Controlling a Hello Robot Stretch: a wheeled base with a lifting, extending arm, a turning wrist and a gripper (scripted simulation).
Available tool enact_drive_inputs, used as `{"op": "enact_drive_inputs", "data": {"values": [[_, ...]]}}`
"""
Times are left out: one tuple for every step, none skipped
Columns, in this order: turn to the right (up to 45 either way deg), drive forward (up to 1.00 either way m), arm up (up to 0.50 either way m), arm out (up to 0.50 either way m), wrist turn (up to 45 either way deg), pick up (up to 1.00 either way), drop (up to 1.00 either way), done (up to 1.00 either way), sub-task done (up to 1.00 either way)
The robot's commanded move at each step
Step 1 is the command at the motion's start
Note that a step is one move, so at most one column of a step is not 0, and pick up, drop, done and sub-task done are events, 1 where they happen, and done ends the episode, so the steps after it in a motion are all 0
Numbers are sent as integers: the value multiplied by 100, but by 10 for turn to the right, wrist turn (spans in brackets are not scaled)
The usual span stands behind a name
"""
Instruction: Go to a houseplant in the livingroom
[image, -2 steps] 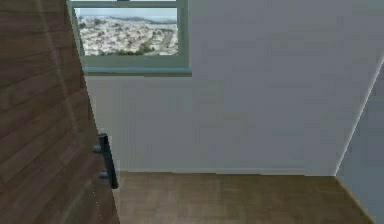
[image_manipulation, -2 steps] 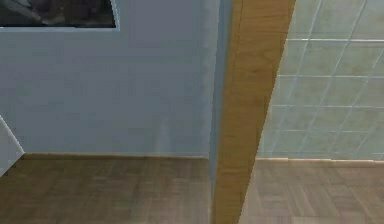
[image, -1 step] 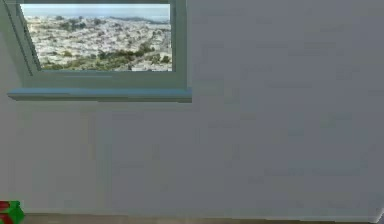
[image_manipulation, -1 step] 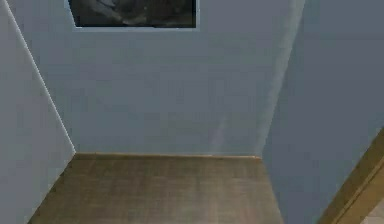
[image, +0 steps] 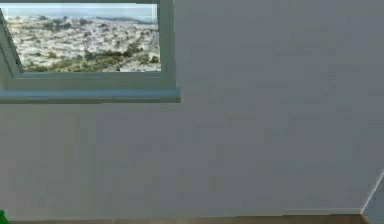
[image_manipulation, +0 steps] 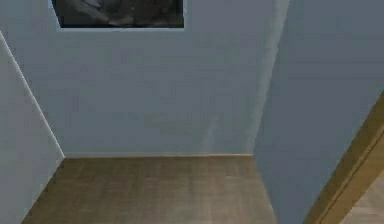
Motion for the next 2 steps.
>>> {"op": "enact_drive_inputs", "data": {"values": [[0,30,0,0,0,0,0,0,0],[-450,0,0,0,0,0,0,0,0]]}}
